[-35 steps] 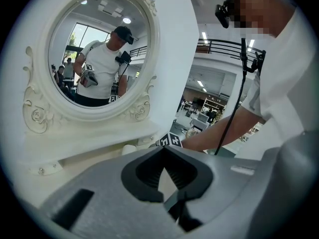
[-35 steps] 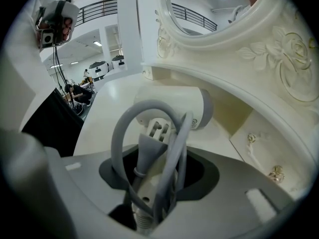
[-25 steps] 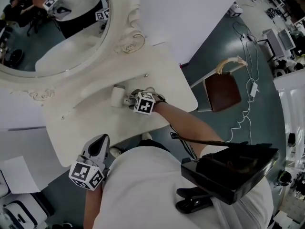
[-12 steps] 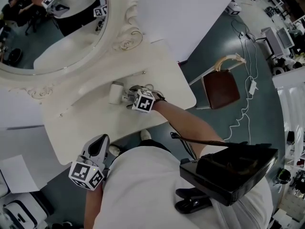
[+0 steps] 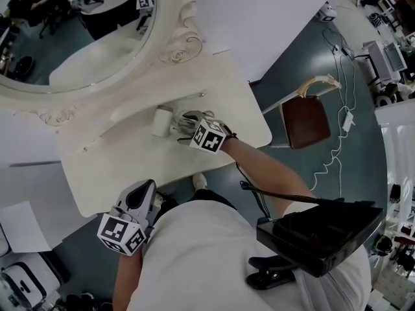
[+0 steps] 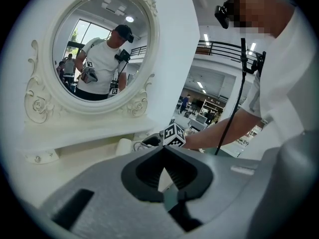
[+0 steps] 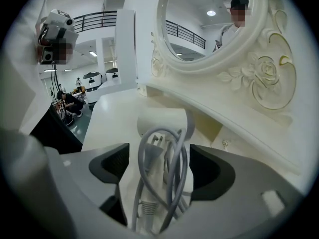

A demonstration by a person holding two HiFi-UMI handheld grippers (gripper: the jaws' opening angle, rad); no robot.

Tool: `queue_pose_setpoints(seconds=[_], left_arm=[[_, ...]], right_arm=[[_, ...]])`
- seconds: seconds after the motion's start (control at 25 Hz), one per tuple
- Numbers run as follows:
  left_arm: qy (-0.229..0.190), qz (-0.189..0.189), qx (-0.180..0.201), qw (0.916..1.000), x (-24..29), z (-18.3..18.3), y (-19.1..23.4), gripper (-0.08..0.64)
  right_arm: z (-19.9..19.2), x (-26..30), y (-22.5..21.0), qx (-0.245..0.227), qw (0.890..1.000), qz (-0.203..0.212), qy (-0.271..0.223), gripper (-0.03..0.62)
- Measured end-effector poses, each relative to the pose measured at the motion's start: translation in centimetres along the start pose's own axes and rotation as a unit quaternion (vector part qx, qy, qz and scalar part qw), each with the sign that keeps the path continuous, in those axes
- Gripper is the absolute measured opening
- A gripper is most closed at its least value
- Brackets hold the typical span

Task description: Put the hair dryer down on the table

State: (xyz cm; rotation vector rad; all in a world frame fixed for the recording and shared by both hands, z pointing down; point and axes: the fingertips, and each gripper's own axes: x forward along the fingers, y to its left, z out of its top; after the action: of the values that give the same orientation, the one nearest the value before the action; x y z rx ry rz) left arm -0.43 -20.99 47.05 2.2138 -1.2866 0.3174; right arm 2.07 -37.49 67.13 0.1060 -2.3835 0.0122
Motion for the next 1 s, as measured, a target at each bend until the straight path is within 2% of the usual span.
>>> queue_pose_setpoints(seconds=[0.28, 0.4, 0.48, 0.6, 0.68, 0.72, 0.84, 1.0], left_arm=[[0.009, 0.002, -0.005, 0.9999, 0.1, -1.0, -0.2, -0.002], [0.010, -0.003, 0.000, 0.9999, -0.1, -1.2, -0.5, -0.002], [0.011, -0.011, 0.003, 0.9999, -0.3, -1.3, -0.9, -0.002], [0.009, -0.026, 0.022, 0.9994, -0.7, -0.8, -1.2, -0.002], [0.002, -0.035, 0.033, 0.9988, -1.4, -0.4, -1.5, -0.002], [-0.003, -0.040, 0.036, 0.9986, -1.9, -0.4, -1.7, -0.002], [-0.012, -0.051, 0.036, 0.9980, -3.9, -1.1, -2.0, -0.002], [-0.021, -0.055, 0.027, 0.9979, -7.0, -2.8, -1.5, -0.002]], right_arm=[[1.6, -2.9, -1.2, 0.012, 0.999, -0.023, -0.045, 0.360], [3.0, -4.7, -0.7, 0.020, 0.996, -0.039, -0.074, 0.305], [3.3, -6.0, 0.0, 0.028, 0.994, -0.054, -0.086, 0.253], [3.3, -7.7, 1.1, 0.046, 0.991, -0.085, -0.091, 0.135], [3.1, -8.5, 2.4, 0.066, 0.989, -0.099, -0.088, 0.015], [3.0, -8.8, 3.4, 0.078, 0.988, -0.100, -0.085, 0.000], [2.9, -9.2, 7.1, 0.116, 0.986, -0.092, -0.081, -0.001], [3.9, -8.9, 12.7, 0.140, 0.985, -0.068, -0.073, 0.000]])
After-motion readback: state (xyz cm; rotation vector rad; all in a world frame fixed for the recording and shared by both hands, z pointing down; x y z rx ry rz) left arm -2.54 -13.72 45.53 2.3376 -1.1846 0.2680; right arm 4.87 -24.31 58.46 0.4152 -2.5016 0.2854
